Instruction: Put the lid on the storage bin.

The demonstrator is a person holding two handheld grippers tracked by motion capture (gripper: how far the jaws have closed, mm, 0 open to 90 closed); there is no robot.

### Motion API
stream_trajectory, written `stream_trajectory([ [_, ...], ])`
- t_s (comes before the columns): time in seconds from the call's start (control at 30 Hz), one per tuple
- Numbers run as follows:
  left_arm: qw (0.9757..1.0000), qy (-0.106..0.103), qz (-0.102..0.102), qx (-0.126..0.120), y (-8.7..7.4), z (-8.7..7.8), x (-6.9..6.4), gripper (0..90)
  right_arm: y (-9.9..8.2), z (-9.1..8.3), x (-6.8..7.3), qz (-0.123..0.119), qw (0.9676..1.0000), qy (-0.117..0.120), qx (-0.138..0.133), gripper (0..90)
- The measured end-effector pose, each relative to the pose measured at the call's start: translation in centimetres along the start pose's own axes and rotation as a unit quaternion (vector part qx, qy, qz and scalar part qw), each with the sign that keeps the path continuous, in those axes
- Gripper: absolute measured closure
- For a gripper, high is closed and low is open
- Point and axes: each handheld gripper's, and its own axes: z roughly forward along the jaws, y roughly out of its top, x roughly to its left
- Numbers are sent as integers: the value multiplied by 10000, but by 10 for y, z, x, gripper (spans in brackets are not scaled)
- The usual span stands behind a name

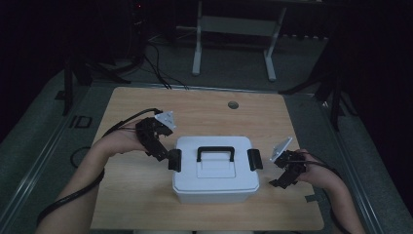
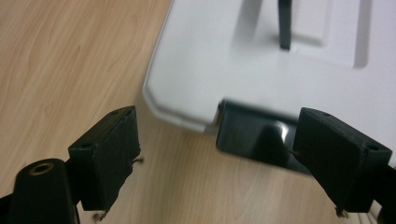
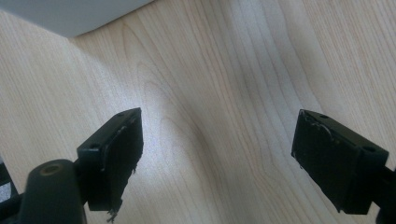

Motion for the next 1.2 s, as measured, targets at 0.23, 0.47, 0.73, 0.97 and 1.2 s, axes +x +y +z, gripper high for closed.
stream_trajectory([
  [0.23, 9998, 84, -181, -54, -21, -4, 3, 149, -3, 2, -1, 60, 10000, -28, -62, 163],
  [0.47, 9994, 123, -330, -75, -43, -9, 6, 149, -8, 4, -1, 111, 9999, -52, -87, 163],
  [0.73, 9986, 145, -478, -186, -67, -14, 8, 149, -10, 6, -1, 213, 9996, -103, -142, 163],
  [0.97, 9972, 171, -693, -223, -90, -9, 8, 149, -15, 9, -1, 280, 9993, -98, -208, 163],
  [1.2, 9959, 129, -864, -251, -111, 1, 7, 149, -19, 10, -2, 371, 9988, -153, -295, 163],
])
